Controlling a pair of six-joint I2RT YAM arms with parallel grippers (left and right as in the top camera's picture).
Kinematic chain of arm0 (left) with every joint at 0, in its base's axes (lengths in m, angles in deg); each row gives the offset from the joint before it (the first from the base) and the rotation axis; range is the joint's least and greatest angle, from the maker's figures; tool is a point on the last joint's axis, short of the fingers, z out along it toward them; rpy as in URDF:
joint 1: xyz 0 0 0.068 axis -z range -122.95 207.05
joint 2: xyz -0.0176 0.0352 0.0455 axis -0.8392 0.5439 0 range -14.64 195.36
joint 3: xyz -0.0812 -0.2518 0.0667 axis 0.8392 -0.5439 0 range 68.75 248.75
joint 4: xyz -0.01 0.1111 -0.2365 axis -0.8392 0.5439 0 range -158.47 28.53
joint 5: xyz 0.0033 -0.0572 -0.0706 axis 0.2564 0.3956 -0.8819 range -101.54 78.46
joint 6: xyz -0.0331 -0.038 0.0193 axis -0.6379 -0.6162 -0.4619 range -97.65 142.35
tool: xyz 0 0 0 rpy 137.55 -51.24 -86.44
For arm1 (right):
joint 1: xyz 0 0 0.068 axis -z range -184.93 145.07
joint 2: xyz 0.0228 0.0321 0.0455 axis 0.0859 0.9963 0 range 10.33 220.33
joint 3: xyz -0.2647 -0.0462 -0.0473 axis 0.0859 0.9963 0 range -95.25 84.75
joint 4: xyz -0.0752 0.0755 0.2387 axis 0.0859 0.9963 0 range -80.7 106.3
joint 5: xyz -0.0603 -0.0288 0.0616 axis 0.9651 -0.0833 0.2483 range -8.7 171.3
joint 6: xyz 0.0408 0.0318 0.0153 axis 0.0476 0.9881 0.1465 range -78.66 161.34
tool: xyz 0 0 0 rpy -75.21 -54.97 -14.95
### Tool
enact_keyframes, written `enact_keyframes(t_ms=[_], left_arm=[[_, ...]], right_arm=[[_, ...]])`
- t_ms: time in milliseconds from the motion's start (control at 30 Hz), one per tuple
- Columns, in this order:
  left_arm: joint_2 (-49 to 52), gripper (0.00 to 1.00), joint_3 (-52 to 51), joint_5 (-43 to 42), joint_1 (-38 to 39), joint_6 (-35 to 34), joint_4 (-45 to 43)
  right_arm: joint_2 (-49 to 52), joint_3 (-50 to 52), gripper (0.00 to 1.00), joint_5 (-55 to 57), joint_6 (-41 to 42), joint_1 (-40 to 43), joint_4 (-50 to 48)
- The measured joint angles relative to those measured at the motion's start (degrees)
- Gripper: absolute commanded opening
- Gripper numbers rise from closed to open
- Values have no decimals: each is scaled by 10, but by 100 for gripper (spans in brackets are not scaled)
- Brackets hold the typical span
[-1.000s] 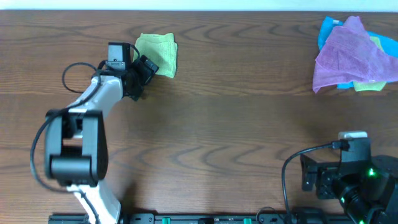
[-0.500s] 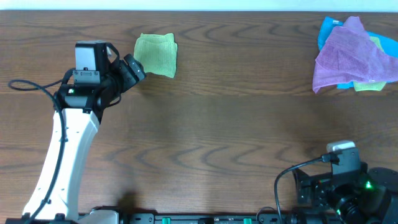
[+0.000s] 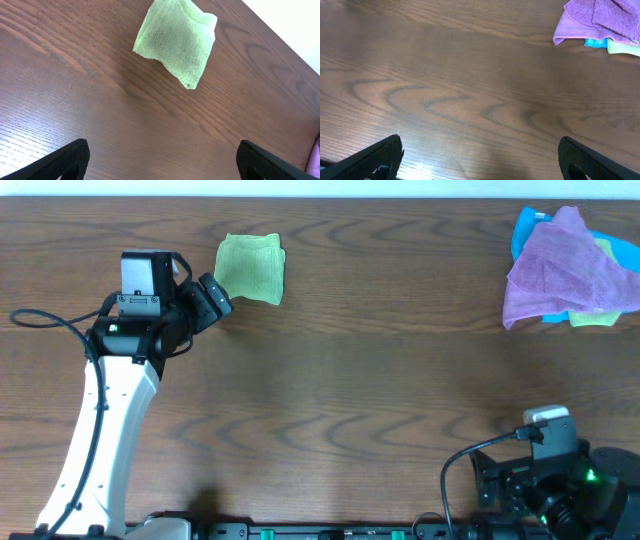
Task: Fold the cloth
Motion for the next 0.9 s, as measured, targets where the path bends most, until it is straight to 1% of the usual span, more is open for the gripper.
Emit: enact_keyframes(t_ms=[233, 433, 667, 900], left_arm=[[0, 95, 0, 17, 0, 2, 2], [0, 95, 0, 26, 0, 3, 27], [0, 95, 0, 33, 0, 5, 31], [0, 95, 0, 35, 0, 5, 31]], right_arm=[[0, 0, 99, 0, 0, 0, 0], [5, 0, 99, 0, 0, 0, -4], [63, 2, 99, 0, -1, 0, -14], [121, 5, 99, 0, -2, 0, -188]])
